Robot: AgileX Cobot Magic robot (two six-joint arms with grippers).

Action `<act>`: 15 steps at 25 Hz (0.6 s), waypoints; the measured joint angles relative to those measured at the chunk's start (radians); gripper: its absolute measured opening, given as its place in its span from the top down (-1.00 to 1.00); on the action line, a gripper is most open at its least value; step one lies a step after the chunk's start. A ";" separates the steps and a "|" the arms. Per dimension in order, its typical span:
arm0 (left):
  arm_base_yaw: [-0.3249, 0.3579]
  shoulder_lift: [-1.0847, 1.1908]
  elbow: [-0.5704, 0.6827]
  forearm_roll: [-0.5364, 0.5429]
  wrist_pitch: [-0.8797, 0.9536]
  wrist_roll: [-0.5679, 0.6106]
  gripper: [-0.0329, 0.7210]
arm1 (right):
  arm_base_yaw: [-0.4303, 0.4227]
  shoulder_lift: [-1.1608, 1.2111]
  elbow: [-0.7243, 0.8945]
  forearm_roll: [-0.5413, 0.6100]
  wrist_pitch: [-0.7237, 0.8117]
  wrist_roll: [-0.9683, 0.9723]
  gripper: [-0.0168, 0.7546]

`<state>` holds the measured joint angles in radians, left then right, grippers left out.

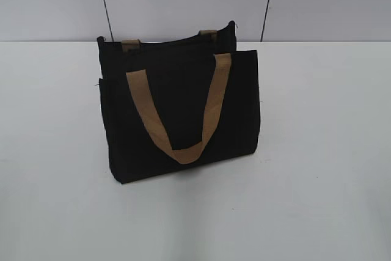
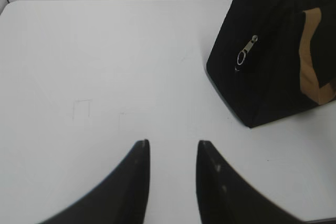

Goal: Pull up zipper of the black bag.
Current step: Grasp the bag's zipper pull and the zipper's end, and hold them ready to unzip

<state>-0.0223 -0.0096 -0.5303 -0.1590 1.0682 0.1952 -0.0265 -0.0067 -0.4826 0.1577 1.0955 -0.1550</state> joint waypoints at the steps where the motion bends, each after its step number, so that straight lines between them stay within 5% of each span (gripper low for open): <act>1: 0.000 0.000 0.000 0.000 0.000 0.000 0.31 | 0.000 0.000 0.000 0.000 0.000 0.000 -0.11; 15: 0.000 0.000 0.000 0.000 0.000 0.000 0.31 | 0.000 0.000 0.000 0.000 0.000 0.000 -0.11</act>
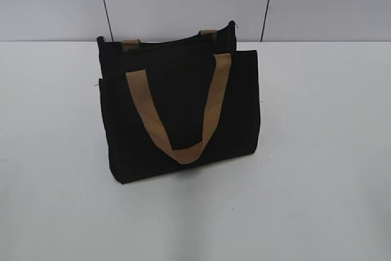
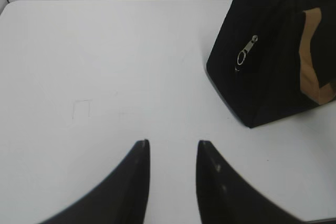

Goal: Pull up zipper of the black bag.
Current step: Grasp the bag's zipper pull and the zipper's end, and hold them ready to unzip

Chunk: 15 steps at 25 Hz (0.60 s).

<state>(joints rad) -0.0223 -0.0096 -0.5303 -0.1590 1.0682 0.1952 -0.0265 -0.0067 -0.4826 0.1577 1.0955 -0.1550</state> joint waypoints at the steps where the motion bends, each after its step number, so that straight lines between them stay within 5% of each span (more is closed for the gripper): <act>1: 0.000 0.000 0.000 0.000 0.000 0.000 0.31 | 0.000 0.000 0.000 0.000 0.000 0.000 -0.11; 15: 0.000 0.000 0.000 0.000 0.000 0.000 0.31 | 0.000 0.000 0.000 0.000 0.000 0.000 -0.11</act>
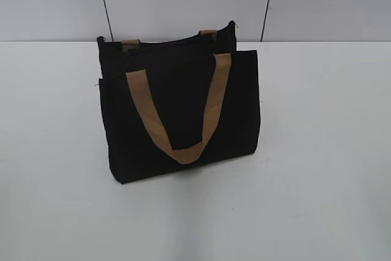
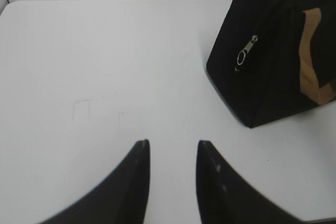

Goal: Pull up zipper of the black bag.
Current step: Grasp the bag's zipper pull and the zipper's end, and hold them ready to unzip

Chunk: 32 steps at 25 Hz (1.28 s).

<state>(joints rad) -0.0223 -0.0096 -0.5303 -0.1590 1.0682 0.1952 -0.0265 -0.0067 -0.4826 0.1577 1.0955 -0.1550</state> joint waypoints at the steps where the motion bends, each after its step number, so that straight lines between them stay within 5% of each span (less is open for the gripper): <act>1: 0.000 0.000 0.000 0.000 0.000 0.000 0.31 | 0.000 0.000 0.000 0.000 0.000 0.000 -0.11; 11: 0.000 0.000 0.000 -0.020 0.000 0.000 0.28 | 0.000 0.000 0.000 0.000 0.000 0.000 -0.11; 20: 0.000 0.119 -0.013 0.060 -0.071 0.000 -0.60 | 0.000 0.172 -0.073 0.000 -0.092 -0.006 -0.11; 29: -0.001 0.480 -0.019 0.044 -0.380 0.079 -0.50 | 0.000 0.573 -0.288 0.000 -0.157 -0.104 -0.11; 32: -0.001 0.625 -0.019 -0.061 -0.493 0.193 -0.50 | 0.000 0.695 -0.361 0.018 -0.161 -0.148 -0.11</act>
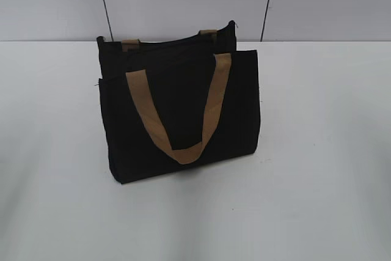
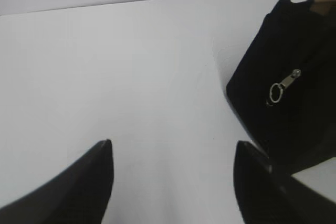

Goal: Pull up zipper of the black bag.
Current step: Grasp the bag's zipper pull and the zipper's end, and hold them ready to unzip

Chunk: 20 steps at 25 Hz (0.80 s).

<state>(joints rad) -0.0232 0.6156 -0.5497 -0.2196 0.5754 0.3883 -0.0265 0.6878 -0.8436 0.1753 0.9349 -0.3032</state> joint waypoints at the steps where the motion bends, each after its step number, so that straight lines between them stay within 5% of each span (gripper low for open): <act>1: 0.000 0.042 0.000 -0.047 -0.024 0.051 -0.50 | 0.000 0.037 -0.019 0.017 0.000 -0.020 -0.11; 12: 0.000 0.501 0.000 -0.594 -0.153 0.837 -0.45 | 0.000 0.313 -0.211 0.214 0.000 -0.241 -0.11; 20: 0.000 0.802 -0.003 -1.168 -0.042 1.664 -0.37 | 0.000 0.444 -0.316 0.286 0.040 -0.320 -0.11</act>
<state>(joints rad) -0.0232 1.4172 -0.5529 -1.3875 0.5331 2.0518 -0.0265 1.1319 -1.1595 0.4610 0.9751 -0.6235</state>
